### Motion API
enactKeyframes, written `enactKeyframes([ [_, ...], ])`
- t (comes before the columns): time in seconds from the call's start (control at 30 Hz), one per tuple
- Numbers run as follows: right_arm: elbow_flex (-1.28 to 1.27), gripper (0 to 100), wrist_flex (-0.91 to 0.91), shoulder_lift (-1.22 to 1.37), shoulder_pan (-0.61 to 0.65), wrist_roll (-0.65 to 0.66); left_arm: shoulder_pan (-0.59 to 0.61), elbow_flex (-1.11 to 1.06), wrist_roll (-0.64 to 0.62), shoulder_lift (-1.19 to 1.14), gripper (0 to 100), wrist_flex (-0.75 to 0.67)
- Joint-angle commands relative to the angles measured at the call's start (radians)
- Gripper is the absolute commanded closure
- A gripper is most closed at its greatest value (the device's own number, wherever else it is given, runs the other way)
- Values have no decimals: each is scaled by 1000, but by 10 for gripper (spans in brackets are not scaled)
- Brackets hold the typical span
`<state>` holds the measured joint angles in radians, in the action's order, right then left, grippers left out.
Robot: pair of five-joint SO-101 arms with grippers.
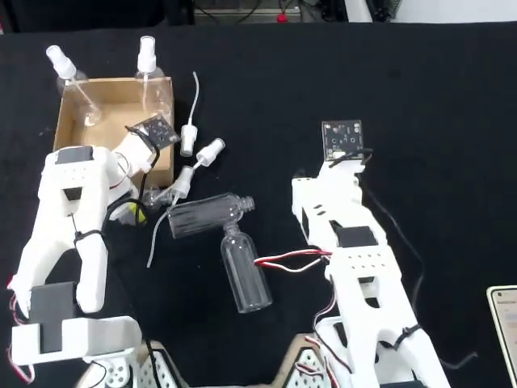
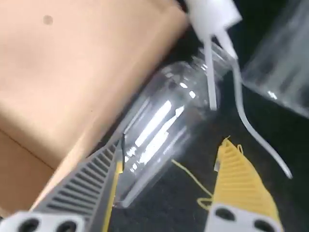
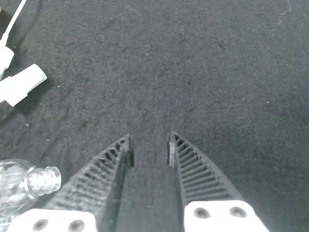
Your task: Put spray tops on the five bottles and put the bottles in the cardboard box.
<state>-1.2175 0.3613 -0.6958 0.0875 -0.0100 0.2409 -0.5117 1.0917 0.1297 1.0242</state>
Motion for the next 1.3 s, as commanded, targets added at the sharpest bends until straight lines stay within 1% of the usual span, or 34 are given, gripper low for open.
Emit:
enactKeyframes([
  [0.0,10,884,-26,2,-15,8,18,30,83,31,700,183],
  [0.1,10,884,-26,2,-15,8,31,124,110,31,700,325],
  [0.17,10,884,-26,2,-15,8,39,199,110,31,700,394],
  [0.23,10,884,-26,2,-15,8,42,260,110,31,700,425],
  [0.33,10,884,-26,2,-15,8,35,300,120,18,700,417],
  [0.5,10,884,-26,2,-17,8,13,211,123,18,698,249],
  [0.77,10,884,-26,2,-15,8,-7,97,115,18,698,71],
  [0.87,10,884,-26,2,-17,8,-10,93,115,18,700,46],
  [1.07,10,884,-26,2,-15,8,-13,90,114,15,700,44],
  [1.27,10,884,-26,2,-15,8,-12,101,114,-64,700,38],
])
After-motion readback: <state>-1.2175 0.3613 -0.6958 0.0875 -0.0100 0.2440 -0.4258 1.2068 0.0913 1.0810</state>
